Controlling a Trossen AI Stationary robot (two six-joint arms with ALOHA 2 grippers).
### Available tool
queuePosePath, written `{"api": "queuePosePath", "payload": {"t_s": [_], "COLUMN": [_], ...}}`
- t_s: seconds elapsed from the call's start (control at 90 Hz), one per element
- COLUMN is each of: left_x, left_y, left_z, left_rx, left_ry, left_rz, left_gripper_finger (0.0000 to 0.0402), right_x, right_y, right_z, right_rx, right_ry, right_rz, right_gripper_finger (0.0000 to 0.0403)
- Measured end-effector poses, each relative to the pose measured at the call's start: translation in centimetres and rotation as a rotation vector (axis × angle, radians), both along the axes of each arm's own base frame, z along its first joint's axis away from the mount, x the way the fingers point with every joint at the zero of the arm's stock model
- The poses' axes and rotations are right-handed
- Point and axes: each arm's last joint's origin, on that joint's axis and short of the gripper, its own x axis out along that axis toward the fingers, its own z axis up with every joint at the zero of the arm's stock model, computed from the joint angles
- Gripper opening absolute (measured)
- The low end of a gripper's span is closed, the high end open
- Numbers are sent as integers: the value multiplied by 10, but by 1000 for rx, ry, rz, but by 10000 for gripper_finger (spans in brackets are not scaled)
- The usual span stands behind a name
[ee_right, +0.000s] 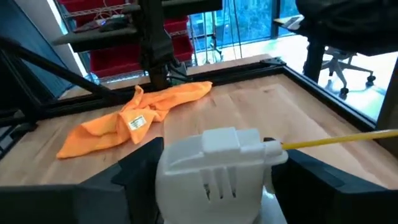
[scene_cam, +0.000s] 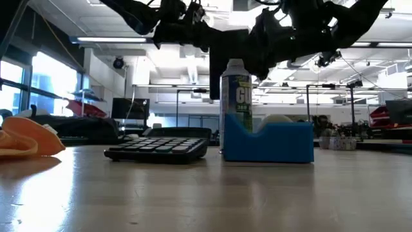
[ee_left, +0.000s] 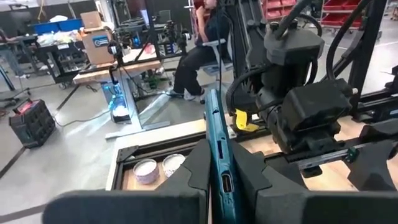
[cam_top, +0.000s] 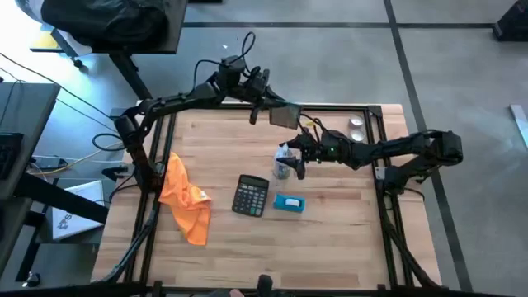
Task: Apply microfiber cloth
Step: Spray the front of the cellphone with spray bottle
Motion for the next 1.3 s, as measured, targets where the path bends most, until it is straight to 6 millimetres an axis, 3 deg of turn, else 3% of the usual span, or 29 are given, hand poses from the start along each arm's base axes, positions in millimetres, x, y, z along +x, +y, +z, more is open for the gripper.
{"api": "queuePosePath", "payload": {"t_s": [0.167,0.644,0.8,0.867,1.067,1.3], "left_x": [0,0,0,-1,-1,-1], "left_y": [0,2,2,2,3,2], "left_z": [0,0,0,-1,-1,-2], "left_rx": [1,-16,-19,-20,-15,-22], "left_ry": [0,9,12,13,19,25], "left_rz": [6,53,55,55,62,56], "left_gripper_finger": [10,10,10,10,10,10], "right_x": [-1,-1,-2,-2,-2,-2], "right_y": [-3,-3,-3,-3,-4,-3], "right_z": [-1,-2,-4,-7,-5,-5], "right_rx": [48,52,75,88,71,61], "right_ry": [5,18,45,65,63,58], "right_rz": [-21,-19,-26,-36,-44,-40], "right_gripper_finger": [184,184,249,257,183,182]}}
